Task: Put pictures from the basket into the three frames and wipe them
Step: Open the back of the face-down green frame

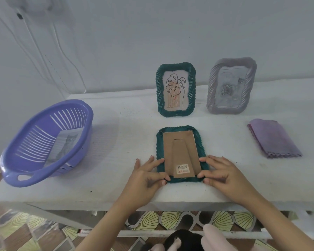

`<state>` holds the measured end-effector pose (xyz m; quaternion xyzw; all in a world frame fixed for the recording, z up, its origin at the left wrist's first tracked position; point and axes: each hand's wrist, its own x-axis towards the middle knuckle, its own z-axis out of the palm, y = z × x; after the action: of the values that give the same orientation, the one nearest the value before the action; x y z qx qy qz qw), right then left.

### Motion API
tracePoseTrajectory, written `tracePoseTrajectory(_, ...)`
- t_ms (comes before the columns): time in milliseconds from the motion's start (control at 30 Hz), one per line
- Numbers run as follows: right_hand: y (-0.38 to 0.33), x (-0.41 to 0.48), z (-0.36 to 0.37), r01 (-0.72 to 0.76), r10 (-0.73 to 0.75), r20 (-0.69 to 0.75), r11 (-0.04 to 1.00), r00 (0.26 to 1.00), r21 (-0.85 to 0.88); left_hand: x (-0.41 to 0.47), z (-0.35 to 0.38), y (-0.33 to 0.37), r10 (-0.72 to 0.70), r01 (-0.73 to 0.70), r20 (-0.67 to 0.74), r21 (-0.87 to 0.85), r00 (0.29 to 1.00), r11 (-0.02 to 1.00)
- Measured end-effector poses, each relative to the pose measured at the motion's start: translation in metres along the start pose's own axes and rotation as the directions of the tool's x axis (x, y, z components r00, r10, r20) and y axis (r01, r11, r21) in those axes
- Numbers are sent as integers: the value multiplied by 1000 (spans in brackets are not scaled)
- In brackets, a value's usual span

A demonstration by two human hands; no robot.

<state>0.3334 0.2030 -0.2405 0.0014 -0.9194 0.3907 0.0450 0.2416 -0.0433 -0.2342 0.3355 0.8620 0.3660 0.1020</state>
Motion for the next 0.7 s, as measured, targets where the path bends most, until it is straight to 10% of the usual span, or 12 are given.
tracePoseTrajectory(367, -11, 1, -10, -54, 62, -58, 989, 996, 135, 5, -6, 10, -58, 50, -77, -94, 995, 994)
tracePoseTrajectory(700, -21, 16, 5, -186, 166, -157, 975, 974, -122, 16, 0, 11, -154, 156, -46, 52, 987, 986)
